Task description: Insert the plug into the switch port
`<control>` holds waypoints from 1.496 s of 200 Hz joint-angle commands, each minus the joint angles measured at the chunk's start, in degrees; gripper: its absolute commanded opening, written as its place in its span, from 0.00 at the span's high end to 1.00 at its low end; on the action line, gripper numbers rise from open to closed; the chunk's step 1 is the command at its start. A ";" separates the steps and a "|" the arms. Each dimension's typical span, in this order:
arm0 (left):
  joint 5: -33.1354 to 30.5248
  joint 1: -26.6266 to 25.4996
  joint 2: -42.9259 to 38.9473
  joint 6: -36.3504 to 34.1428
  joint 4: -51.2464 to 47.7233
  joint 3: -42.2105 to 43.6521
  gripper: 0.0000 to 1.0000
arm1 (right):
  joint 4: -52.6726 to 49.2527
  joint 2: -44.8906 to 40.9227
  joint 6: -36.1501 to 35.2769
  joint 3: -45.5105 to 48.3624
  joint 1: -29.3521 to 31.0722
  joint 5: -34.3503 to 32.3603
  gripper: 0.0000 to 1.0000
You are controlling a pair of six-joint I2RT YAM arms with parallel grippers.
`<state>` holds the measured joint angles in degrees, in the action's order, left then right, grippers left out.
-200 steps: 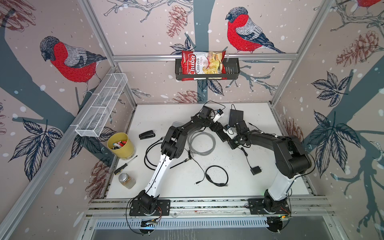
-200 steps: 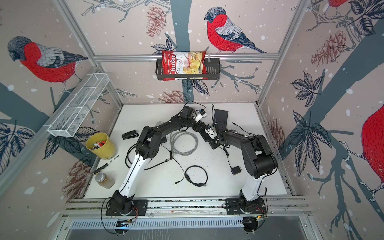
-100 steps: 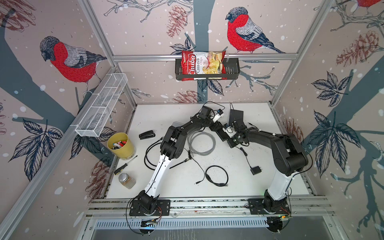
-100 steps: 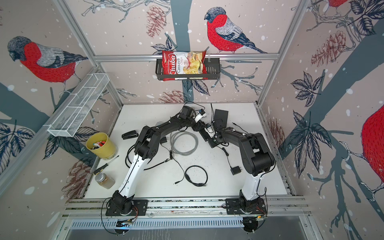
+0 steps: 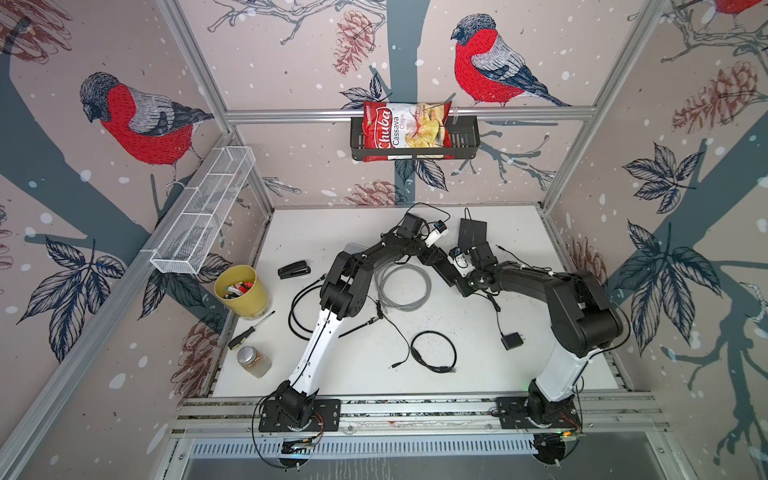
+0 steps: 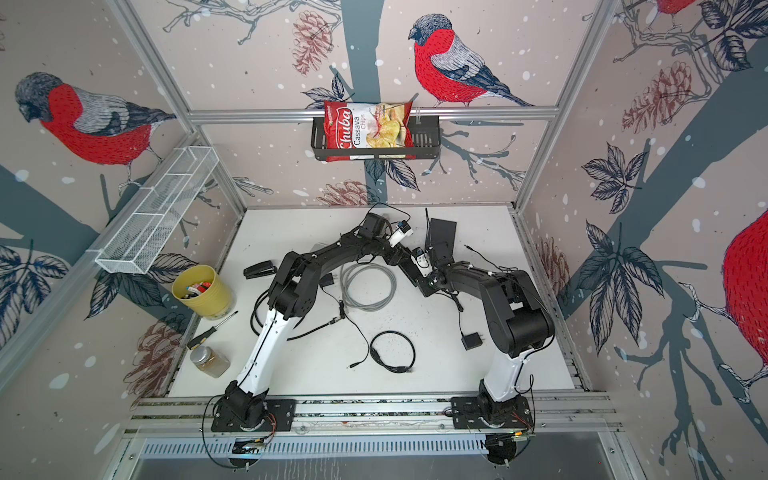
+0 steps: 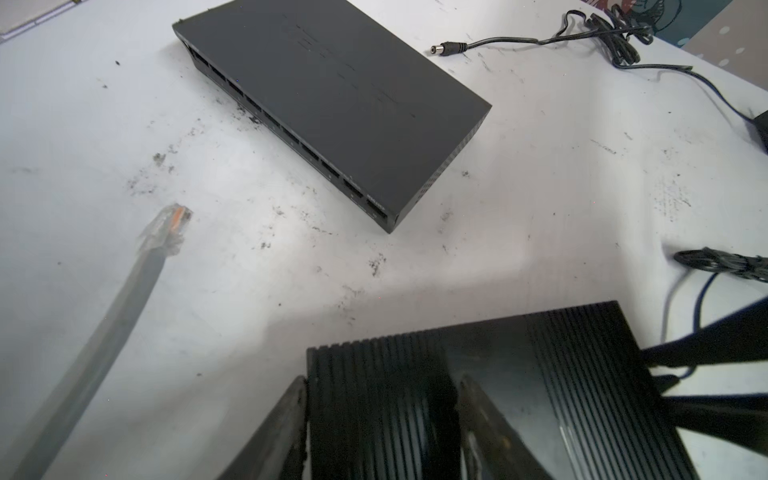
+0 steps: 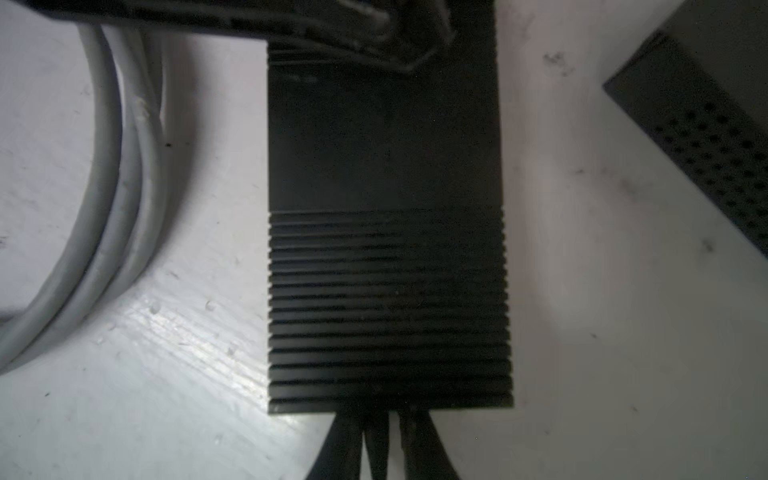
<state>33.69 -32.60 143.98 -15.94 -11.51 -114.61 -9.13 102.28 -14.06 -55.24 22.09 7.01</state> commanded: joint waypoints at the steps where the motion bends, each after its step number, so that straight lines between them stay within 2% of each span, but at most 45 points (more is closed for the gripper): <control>1: 6.17 -0.09 -0.18 1.50 -10.02 0.83 0.45 | 5.99 -0.33 -1.50 0.47 -0.48 -0.11 0.82; 55: 4.53 0.42 -1.07 2.78 -8.27 1.45 0.44 | 0.18 -3.98 -3.33 0.89 -1.00 3.84 0.72; 100: 2.30 0.70 -1.16 4.77 -7.30 1.74 0.44 | -3.71 -6.32 -3.56 1.37 -1.56 5.96 0.71; 137: 1.96 0.94 -1.59 5.15 -6.86 1.67 0.44 | -4.36 -9.42 1.64 1.85 -3.94 5.21 0.74; 190: 2.19 0.90 -1.94 6.84 -5.60 1.79 0.44 | -4.53 -13.49 7.60 6.02 -4.64 9.15 0.74; 243: 1.49 0.95 -2.65 7.68 -4.43 2.80 0.44 | -2.25 -11.57 7.31 6.99 -3.99 8.66 0.75; 299: 1.71 0.70 -2.74 8.47 -3.77 2.81 0.44 | 0.24 -7.72 6.69 6.60 -2.31 6.92 0.81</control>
<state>35.75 -31.68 141.78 -7.88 -15.05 -111.94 -10.85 93.84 -7.38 -48.36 19.40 14.98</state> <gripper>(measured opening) 0.563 0.197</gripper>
